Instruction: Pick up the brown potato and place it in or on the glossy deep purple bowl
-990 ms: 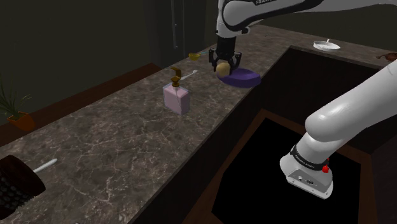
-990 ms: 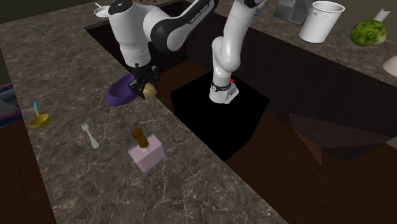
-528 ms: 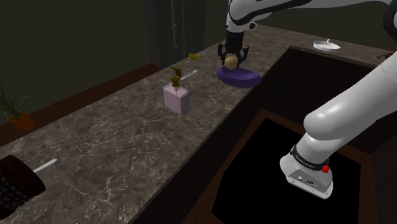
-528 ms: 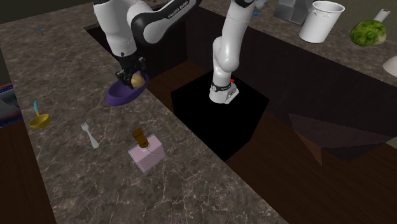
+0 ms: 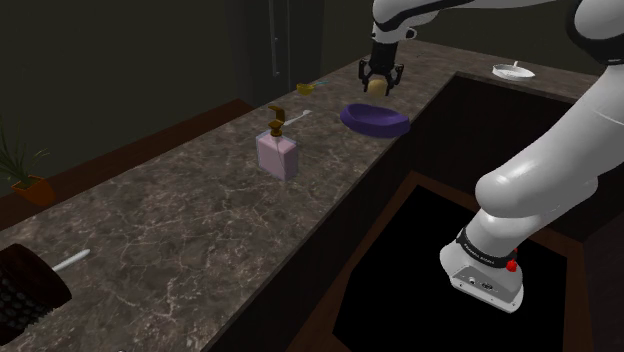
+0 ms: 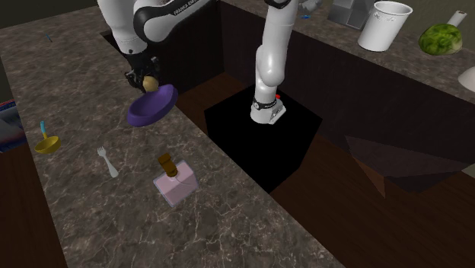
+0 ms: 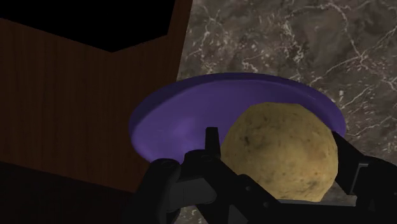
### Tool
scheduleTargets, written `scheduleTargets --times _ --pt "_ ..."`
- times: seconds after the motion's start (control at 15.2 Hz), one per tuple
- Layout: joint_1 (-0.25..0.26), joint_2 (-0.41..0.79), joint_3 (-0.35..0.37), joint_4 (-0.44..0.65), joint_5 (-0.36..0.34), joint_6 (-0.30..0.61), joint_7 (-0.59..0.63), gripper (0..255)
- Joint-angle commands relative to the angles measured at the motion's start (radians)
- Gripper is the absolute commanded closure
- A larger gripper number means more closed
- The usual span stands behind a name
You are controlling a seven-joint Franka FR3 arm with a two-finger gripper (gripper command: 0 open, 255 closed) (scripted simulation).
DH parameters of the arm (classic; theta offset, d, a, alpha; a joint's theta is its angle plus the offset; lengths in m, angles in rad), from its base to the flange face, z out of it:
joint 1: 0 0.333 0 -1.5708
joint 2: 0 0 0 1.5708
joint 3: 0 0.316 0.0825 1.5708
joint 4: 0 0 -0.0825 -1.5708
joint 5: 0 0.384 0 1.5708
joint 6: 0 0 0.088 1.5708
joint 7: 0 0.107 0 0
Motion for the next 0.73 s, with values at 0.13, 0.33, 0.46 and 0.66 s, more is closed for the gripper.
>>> scheduleTargets --times 0.13,0.33,0.46,0.66 --pt "-0.032 0.07 -0.033 0.06 -0.021 0.01 -0.058 255" --pt "-0.032 0.077 -0.033 0.028 -0.023 0.049 -0.055 255" --pt "-0.031 0.083 -0.033 0.008 -0.025 0.075 -0.052 255" --pt "-0.031 0.094 -0.032 -0.02 -0.029 0.114 -0.048 255"
